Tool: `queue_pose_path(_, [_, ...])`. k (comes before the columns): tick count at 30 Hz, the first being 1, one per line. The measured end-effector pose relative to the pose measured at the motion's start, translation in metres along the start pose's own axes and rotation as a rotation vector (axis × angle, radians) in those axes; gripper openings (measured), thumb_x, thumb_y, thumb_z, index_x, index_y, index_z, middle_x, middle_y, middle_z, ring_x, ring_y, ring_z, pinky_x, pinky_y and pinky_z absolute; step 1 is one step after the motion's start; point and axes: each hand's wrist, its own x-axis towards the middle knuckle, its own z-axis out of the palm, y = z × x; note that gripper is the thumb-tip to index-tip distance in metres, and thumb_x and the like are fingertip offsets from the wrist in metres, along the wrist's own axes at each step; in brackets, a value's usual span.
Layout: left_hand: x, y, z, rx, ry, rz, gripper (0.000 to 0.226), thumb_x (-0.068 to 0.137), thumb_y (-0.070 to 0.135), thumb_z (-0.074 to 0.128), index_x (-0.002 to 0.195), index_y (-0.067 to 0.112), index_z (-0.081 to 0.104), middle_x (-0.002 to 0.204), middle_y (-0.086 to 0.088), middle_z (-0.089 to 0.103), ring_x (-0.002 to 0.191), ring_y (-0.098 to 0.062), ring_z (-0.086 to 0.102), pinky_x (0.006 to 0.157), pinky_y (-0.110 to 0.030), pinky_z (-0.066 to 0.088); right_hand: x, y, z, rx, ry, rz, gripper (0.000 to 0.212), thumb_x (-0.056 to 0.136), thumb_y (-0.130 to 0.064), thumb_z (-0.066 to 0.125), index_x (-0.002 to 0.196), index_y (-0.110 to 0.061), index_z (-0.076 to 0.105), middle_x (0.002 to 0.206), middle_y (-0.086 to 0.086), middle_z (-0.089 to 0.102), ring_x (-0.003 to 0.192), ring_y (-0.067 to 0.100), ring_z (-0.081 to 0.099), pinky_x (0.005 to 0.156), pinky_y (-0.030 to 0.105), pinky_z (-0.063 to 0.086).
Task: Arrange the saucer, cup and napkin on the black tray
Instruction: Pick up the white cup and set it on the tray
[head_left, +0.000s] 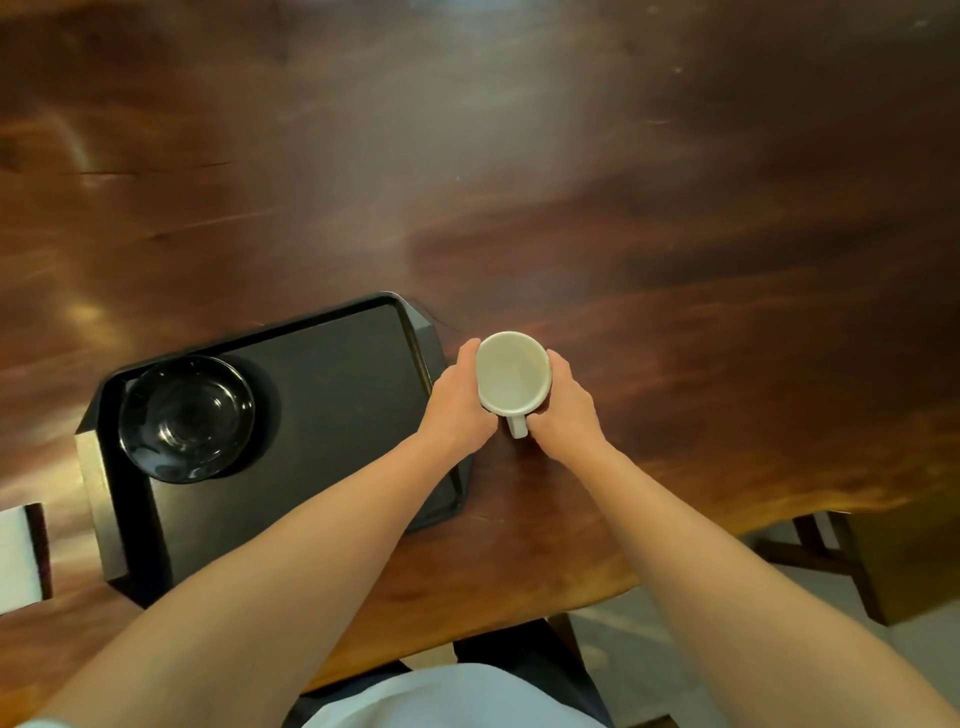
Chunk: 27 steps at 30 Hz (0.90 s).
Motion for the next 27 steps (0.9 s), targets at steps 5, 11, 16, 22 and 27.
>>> queue_pose_path(5, [0.004,-0.001,0.002,-0.042,-0.004,0.008,0.080,0.084,0.015,0.076,0.148,0.024,0.029,0.124,-0.001,0.060,0.104,-0.015,0.054,0.080,-0.030,0.045,0.005,-0.003,0.008,-0.005,-0.009,0.017,0.093,0.091,-0.026,0.073,0.159,-0.033,0.010,0.147,0.002,0.049,0.130,0.024,0.051,0.105,0.042,0.046])
queue_pose_path(11, [0.005,0.001,0.007,-0.137,-0.004,-0.028,0.079,0.084,0.023,0.077,0.147,0.027,0.030,0.128,0.000,0.056,0.108,-0.015,0.053,0.079,-0.028,0.040,0.003,-0.008,0.012,0.157,0.050,0.022,0.068,0.091,-0.044,0.069,0.146,-0.040,0.029,0.128,-0.010,0.053,0.109,0.015,0.055,0.084,0.026,0.044])
queue_pose_path(16, [-0.002,0.001,0.009,-0.162,-0.006,-0.027,0.079,0.084,0.027,0.079,0.146,0.029,0.031,0.129,0.001,0.056,0.111,-0.015,0.054,0.081,-0.028,0.042,-0.008,-0.010,0.015,0.201,0.093,0.036,0.064,0.091,-0.043,0.070,0.143,-0.039,0.033,0.123,-0.013,0.053,0.105,0.014,0.056,0.075,0.018,0.043])
queue_pose_path(22, [-0.021,0.003,-0.002,-0.189,0.036,-0.003,0.077,0.083,0.029,0.080,0.145,0.029,0.033,0.129,0.004,0.056,0.111,-0.014,0.055,0.084,-0.029,0.048,-0.025,-0.020,0.011,0.198,0.103,-0.021,0.063,0.091,-0.035,0.073,0.143,-0.035,0.037,0.120,-0.015,0.051,0.101,0.011,0.055,0.069,0.014,0.040])
queue_pose_path(27, [-0.043,0.000,-0.021,-0.201,0.112,-0.020,0.081,0.082,0.032,0.081,0.146,0.030,0.032,0.131,0.002,0.057,0.110,-0.013,0.055,0.081,-0.027,0.042,-0.044,-0.040,0.015,0.167,0.074,-0.116,0.064,0.090,-0.039,0.073,0.142,-0.037,0.037,0.120,-0.017,0.052,0.099,0.010,0.055,0.077,0.016,0.043])
